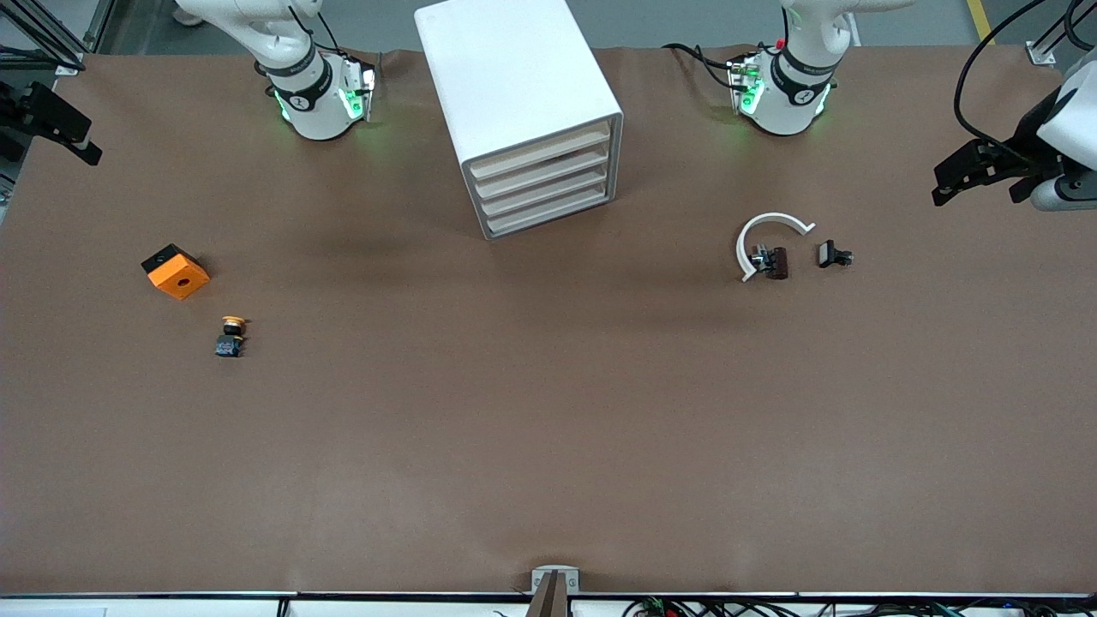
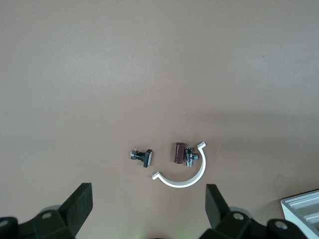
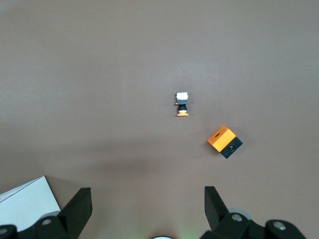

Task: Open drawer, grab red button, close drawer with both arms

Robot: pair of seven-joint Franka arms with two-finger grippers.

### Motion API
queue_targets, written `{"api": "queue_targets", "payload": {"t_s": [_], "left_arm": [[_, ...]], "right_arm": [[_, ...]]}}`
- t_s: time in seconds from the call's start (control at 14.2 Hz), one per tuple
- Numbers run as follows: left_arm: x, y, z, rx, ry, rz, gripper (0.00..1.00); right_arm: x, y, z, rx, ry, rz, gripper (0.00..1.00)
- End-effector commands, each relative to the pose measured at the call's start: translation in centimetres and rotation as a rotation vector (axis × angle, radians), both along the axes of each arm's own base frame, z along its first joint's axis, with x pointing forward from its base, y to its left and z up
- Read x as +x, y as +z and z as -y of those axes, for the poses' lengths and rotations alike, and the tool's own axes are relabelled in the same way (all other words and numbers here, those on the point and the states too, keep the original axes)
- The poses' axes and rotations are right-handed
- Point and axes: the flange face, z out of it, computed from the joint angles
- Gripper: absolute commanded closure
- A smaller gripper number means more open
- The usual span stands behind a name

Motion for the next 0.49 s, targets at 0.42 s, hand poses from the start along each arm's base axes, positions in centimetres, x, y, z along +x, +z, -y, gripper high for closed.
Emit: {"api": "queue_targets", "payload": {"t_s": [0.42], "left_arm": [[0.39, 0.26, -0.24, -0.013, -0.015, 0.005, 0.0]], "right_arm": [[1.1, 0.8, -0.36, 0.031, -0.018, -0.01, 0.0]]}}
